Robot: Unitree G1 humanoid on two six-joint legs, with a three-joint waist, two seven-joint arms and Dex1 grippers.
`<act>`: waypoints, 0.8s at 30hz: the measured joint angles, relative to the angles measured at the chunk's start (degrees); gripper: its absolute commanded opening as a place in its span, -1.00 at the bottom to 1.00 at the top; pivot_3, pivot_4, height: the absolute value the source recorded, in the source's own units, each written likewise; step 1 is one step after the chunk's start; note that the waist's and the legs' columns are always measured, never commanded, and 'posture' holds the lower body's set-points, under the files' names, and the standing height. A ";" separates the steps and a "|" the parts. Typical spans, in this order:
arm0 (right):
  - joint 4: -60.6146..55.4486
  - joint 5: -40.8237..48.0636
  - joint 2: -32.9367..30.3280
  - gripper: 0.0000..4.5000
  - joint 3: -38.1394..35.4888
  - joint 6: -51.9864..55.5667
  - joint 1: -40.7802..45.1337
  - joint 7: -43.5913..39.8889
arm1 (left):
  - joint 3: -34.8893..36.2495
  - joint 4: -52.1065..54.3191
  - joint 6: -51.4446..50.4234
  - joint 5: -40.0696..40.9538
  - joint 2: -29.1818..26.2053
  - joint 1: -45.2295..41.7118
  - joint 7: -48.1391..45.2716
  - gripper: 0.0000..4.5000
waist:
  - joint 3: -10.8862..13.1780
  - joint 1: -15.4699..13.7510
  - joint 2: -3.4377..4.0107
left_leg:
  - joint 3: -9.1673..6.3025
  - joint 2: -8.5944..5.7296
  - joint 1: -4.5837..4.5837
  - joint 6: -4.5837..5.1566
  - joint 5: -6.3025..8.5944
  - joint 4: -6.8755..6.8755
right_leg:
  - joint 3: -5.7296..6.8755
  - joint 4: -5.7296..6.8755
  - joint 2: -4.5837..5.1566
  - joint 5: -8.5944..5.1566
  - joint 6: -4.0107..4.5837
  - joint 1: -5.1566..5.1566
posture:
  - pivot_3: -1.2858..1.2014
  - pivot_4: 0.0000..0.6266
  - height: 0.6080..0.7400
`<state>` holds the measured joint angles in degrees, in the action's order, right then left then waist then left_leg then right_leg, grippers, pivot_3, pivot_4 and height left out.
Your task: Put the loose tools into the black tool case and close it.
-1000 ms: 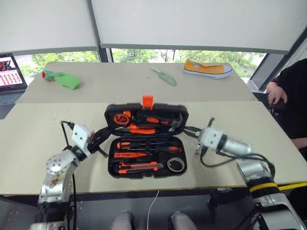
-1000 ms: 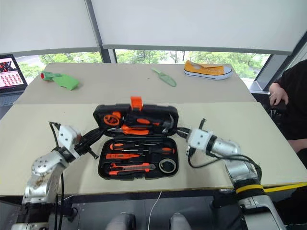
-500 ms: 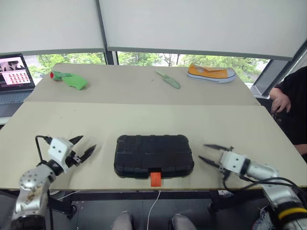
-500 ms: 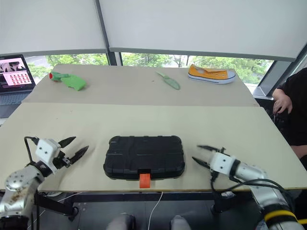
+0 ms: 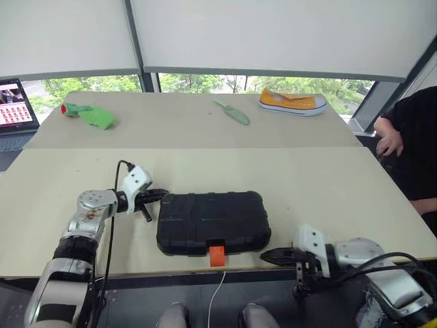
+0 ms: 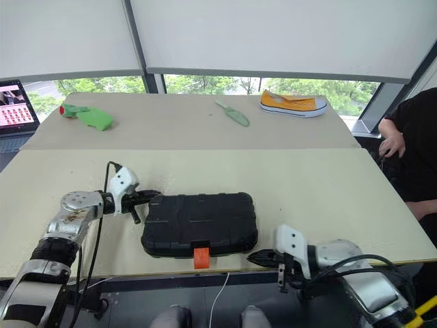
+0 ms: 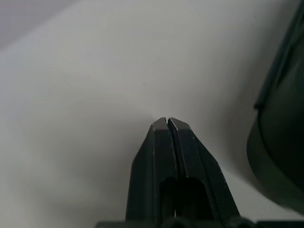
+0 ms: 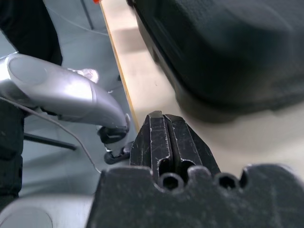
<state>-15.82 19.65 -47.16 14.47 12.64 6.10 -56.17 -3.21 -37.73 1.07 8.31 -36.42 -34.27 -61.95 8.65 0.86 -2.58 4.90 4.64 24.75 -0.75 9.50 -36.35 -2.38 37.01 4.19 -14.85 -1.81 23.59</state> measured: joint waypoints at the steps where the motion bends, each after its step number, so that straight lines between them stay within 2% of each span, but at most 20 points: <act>1: 1.17 -0.68 1.83 -1.00 0.05 1.03 2.18 1.01 | 0.09 -0.76 0.38 0.03 -0.01 -0.49 -0.58 -0.98 | 0.02 -0.01 -0.04 | -0.04 0.01 0.12 0.00 -0.01 -0.07 | 0.00 0.06 -0.05 0.01 0.01 0.11 | 0.03 -0.52 1.00; 7: 10.25 -6.78 7.56 -1.00 0.65 -0.37 11.21 3.74 | 2.59 -0.43 1.21 1.44 -0.14 1.25 -2.60 -0.98 | 0.02 -0.17 -0.04 | -0.02 0.05 0.55 0.00 -0.02 -0.29 | -0.04 0.17 -0.10 0.07 -0.06 0.49 | 0.03 -0.52 1.00; 11: 23.43 -10.40 13.33 -1.00 0.71 -5.23 17.35 5.72 | 6.08 8.13 -3.12 5.80 -0.06 8.80 -2.45 -0.98 | 0.03 0.00 -0.02 | -0.01 0.07 0.56 0.00 -0.02 -0.31 | -0.06 0.20 -0.11 0.09 -0.07 0.50 | 0.03 -0.52 1.00; 14: 29.77 -12.23 14.21 -1.00 0.06 -10.24 20.07 5.98 | 9.26 13.49 -9.04 9.09 0.07 12.04 0.65 -0.98 | 0.04 -0.43 -0.03 | -0.04 0.08 0.56 0.00 -0.03 -0.33 | -0.02 0.22 -0.11 0.09 -0.07 0.49 | 0.03 -0.52 1.00; 16: 30.01 -11.38 14.05 -1.00 -1.18 -11.39 19.73 4.43 | 12.43 14.84 -12.83 11.55 -0.30 11.55 2.98 -0.98 | 0.08 -0.78 -0.07 | -0.07 0.10 0.58 0.00 -0.03 -0.37 | -0.01 0.24 -0.13 0.10 -0.07 0.50 | 0.03 -0.52 1.00; 19: 27.98 -7.87 11.63 -1.00 -4.60 -12.48 16.49 -0.05 | 16.91 21.77 -19.24 17.41 -4.23 8.98 2.36 -0.98 | 0.09 -1.23 -0.10 | -0.05 0.06 0.61 0.00 -0.03 -0.39 | -0.01 0.17 -0.07 0.12 -0.12 0.44 | 0.03 -0.52 1.00; 21: 26.19 -5.76 10.06 -1.00 -6.34 -12.90 13.47 -2.93 | 16.91 28.02 -23.05 20.80 -5.10 7.57 0.46 -0.98 | 0.07 -1.53 -0.05 | -0.03 -0.06 0.57 0.01 -0.01 -0.38 | 0.00 0.14 0.08 0.12 -0.20 0.35 | 0.03 -0.52 1.00; 24: 19.38 0.00 9.57 -1.00 -8.26 -10.10 9.08 -6.15 | 11.39 34.17 -28.69 22.46 -3.18 5.10 -0.52 -0.98 | 0.07 -1.53 -0.01 | -0.02 -0.10 0.52 0.02 -0.02 -0.42 | -0.06 0.15 0.08 0.14 -0.24 0.31 | 0.03 -0.52 1.00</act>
<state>3.56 19.65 -37.59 6.21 2.54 15.18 -62.32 8.19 -3.56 -27.62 30.77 -39.59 -29.17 -62.47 8.72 -0.67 -2.59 4.87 4.54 25.27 -0.73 9.49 -36.77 -2.44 37.16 4.27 -14.72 -2.06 23.90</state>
